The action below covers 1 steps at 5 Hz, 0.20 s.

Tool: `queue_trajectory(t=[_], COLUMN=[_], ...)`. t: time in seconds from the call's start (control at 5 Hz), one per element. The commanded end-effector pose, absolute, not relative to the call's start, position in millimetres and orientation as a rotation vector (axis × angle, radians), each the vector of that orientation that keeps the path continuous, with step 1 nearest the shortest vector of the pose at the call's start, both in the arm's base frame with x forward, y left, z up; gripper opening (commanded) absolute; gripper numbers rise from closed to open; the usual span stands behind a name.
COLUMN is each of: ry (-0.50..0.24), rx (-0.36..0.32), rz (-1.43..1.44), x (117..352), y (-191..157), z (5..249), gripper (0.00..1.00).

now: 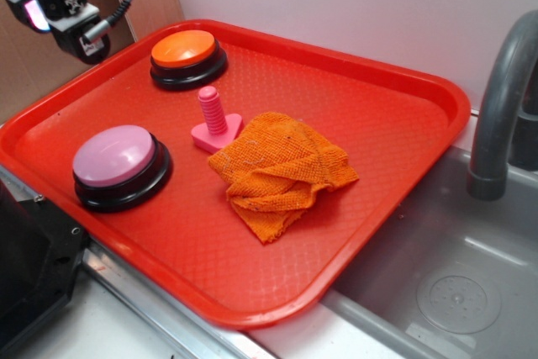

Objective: Push the pink button.

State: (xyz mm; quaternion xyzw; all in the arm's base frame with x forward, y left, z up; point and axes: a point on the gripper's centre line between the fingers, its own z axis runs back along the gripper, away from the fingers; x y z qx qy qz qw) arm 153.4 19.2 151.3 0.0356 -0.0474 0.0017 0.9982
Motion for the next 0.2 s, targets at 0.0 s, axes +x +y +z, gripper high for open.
queue_trajectory(t=[0.0], ry=[-0.16], rx=[0.053], rz=[-0.008], x=[152.6], y=[23.3], z=[159.7], gripper=[1.0])
